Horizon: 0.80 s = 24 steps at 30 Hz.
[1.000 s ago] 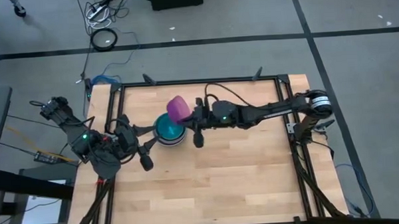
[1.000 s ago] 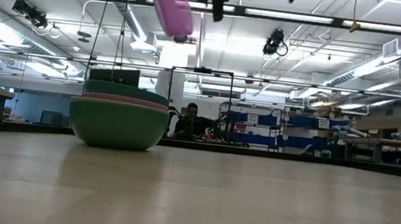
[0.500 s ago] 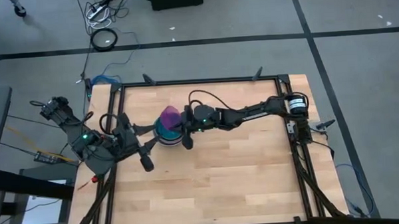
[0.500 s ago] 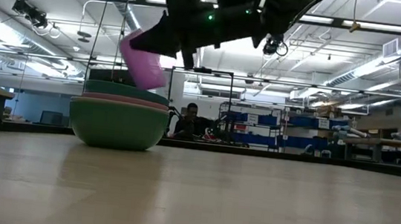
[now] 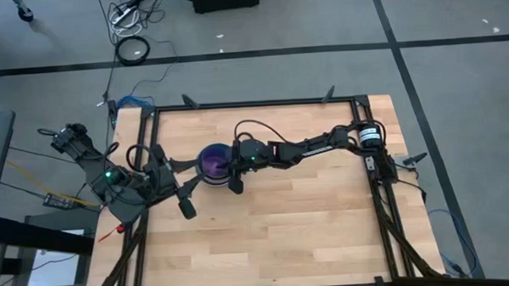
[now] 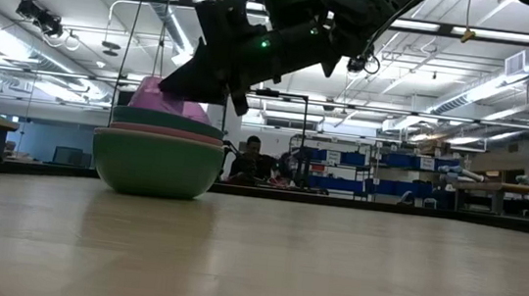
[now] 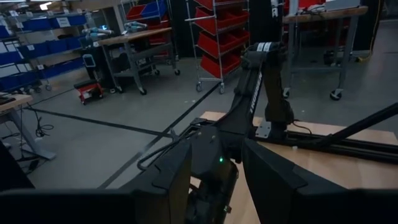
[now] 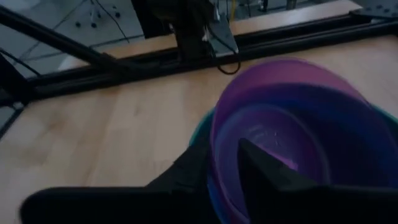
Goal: Nest bowls inside each other
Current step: Stack the violet bowl on top of the blue bowl, then return to Home Position
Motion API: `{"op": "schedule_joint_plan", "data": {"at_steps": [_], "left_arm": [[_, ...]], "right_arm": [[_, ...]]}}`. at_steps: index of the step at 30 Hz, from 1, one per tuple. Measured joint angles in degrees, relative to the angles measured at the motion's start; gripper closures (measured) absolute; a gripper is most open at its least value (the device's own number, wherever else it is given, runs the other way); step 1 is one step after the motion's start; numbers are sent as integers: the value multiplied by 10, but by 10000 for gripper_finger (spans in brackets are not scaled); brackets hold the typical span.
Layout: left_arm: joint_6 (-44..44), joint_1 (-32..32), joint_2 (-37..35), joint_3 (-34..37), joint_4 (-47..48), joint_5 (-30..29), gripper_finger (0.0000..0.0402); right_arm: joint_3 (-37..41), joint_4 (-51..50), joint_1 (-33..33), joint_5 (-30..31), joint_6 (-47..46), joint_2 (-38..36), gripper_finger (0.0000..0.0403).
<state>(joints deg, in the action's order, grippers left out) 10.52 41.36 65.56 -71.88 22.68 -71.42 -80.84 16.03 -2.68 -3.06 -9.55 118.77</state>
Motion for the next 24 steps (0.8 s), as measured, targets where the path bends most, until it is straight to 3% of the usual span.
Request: {"op": "schedule_joint_plan", "data": {"at_steps": [5,10,16,24], "left_arm": [[1,0,0,0,11,0,249],[2,0,0,0,12,0,249],[2,0,0,0,16,-1,249],[2,0,0,0,16,-11,249]], "right_arm": [[0,-9,0,4,-25,-7,286],[0,-31,4,10,-12,-15,272],[-12,-192,20,122,29,-37,278],[-14,-134,30,128,32,-70,282]]}}
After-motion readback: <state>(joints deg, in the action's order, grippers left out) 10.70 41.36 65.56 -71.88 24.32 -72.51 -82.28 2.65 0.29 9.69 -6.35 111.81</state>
